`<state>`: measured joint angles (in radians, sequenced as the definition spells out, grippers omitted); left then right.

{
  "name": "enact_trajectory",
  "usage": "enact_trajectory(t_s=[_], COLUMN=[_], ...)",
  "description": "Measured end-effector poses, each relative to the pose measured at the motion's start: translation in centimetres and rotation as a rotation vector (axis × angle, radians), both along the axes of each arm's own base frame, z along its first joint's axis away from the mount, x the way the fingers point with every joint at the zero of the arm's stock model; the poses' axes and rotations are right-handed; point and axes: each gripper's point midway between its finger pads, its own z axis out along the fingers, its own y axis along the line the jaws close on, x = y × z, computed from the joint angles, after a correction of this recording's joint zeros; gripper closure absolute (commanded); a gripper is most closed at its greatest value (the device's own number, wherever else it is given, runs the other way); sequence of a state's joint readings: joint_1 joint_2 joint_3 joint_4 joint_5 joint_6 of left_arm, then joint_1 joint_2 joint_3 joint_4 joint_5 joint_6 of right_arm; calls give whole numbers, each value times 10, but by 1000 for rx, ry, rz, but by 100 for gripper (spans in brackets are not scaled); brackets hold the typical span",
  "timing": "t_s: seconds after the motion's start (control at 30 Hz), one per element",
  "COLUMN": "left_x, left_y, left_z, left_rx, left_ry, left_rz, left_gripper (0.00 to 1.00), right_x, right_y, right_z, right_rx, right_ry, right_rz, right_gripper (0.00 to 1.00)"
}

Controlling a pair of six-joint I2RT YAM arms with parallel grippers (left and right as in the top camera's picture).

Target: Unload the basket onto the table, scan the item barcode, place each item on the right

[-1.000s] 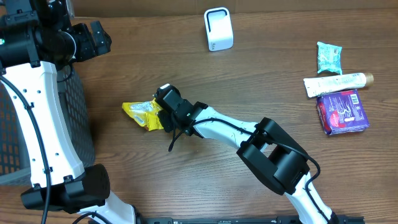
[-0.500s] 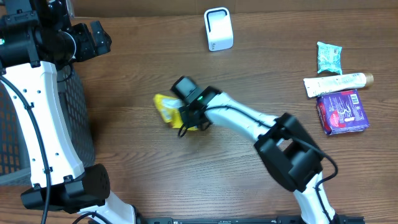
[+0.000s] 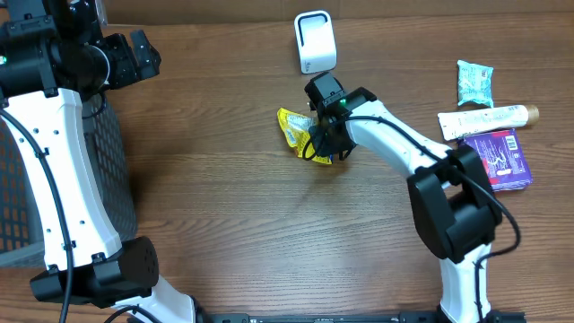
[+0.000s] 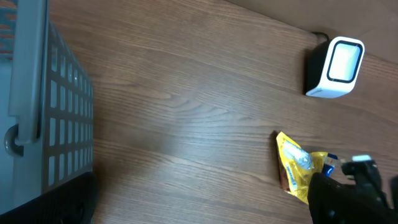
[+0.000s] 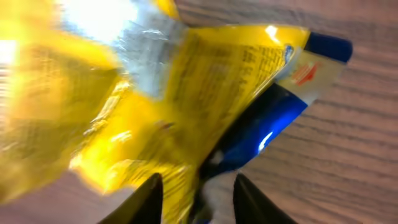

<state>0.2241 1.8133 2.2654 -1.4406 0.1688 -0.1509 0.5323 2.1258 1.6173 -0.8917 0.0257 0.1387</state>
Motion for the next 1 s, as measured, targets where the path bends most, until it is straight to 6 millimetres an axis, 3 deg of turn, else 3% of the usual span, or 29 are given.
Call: enact_trajectory(t_s=[0.07, 0.2, 0.33, 0.47, 0.73, 1.0], left_x=[0, 0, 0, 0, 0, 0], left_y=[0, 0, 0, 0, 0, 0], left_z=[0, 0, 0, 0, 0, 0], left_rx=[0, 0, 0, 0, 0, 0], left_ry=[0, 0, 0, 0, 0, 0], left_rz=[0, 0, 0, 0, 1, 0], left_gripper=[1, 0, 0, 0, 0, 1], right_x=[1, 3, 9, 13, 11, -8], right_y=[5, 16, 32, 47, 64, 99], right_z=[18, 48, 61, 56, 11, 8], right_rx=[25, 70, 122, 163, 198, 224], right_ry=[-34, -100, -151, -162, -83, -84], right_rz=[21, 59, 79, 86, 70, 137], right_gripper=[63, 96, 96, 96, 96, 96])
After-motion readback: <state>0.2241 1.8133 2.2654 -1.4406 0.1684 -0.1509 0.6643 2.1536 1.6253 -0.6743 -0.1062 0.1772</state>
